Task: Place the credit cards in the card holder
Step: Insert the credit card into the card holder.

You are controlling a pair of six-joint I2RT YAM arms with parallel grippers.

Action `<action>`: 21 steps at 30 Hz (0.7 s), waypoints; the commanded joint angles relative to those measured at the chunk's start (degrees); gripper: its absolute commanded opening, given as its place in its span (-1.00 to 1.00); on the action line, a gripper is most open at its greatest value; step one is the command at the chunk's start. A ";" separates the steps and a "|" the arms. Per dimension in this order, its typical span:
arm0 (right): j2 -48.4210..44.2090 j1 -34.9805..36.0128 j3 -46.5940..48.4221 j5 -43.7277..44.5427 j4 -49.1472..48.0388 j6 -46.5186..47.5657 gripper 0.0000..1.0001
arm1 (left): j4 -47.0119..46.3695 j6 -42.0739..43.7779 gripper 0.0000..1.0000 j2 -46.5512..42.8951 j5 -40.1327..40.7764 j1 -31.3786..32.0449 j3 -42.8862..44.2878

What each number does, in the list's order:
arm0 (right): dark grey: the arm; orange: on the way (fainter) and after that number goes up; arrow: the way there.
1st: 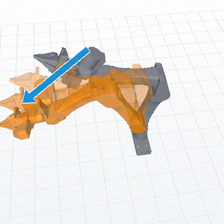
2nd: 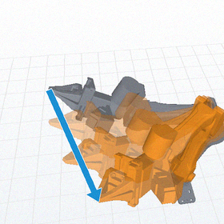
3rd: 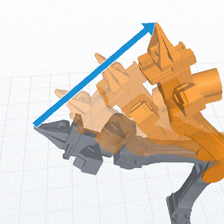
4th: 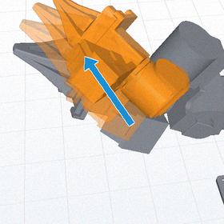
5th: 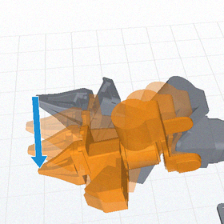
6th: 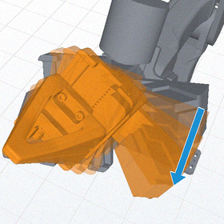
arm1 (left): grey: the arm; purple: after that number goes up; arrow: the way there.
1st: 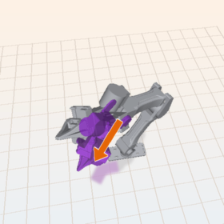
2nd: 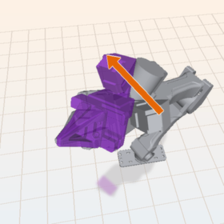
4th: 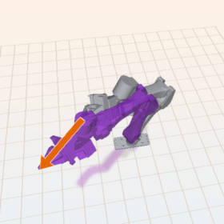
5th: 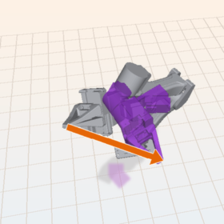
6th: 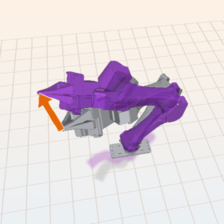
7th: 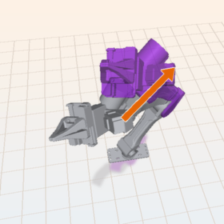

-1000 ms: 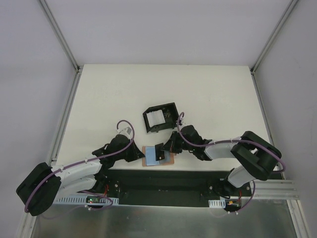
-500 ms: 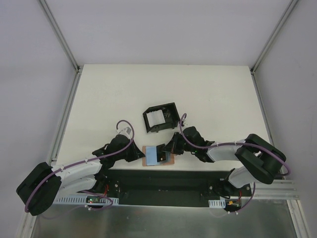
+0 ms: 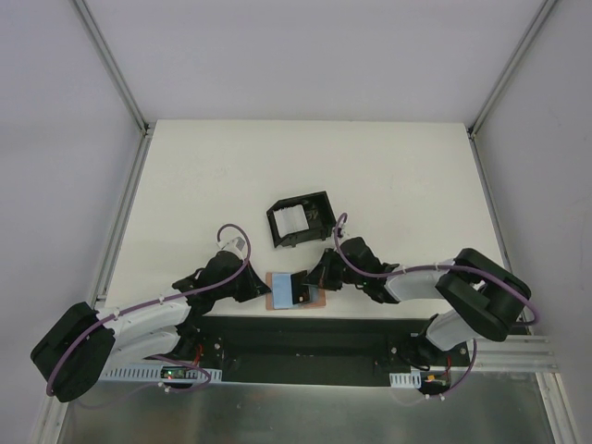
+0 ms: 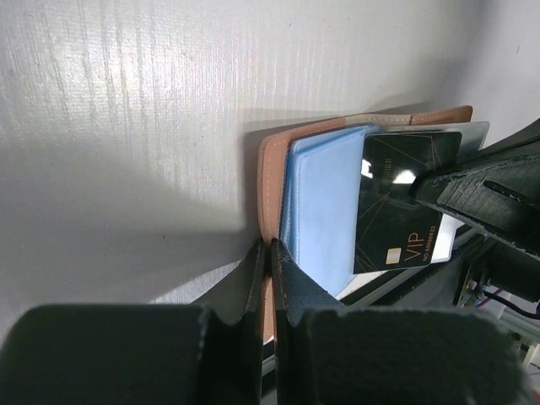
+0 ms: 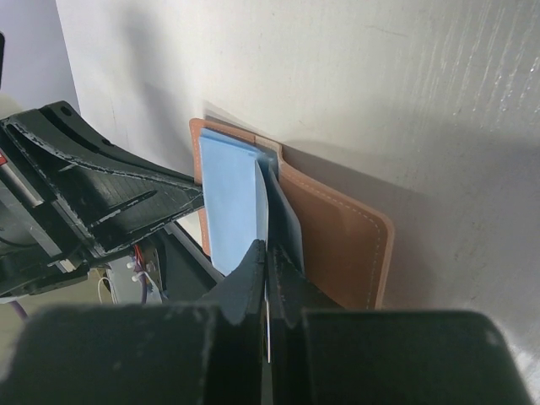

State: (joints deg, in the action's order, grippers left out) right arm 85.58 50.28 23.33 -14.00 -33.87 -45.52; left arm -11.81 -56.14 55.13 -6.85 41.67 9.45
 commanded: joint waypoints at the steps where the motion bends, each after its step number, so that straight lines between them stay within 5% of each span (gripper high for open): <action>1: 1.52 0.96 0.84 -0.24 -0.23 -0.71 -0.99 | -0.75 0.07 -1.00 0.68 1.67 0.34 -0.84; 12: 1.00 1.22 -0.03 1.86 -1.03 -3.08 -0.99 | -1.20 -0.20 -1.00 0.68 1.40 0.43 -0.84; 21: -4.46 1.31 -0.22 5.21 7.50 -0.54 -0.99 | -1.28 -0.46 -1.00 0.50 1.40 0.43 -1.28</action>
State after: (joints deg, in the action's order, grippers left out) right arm 82.17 51.31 23.40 -10.63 -29.95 -47.11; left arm -12.99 -56.38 55.37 -6.85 41.69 9.13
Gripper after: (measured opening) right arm 0.009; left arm 0.007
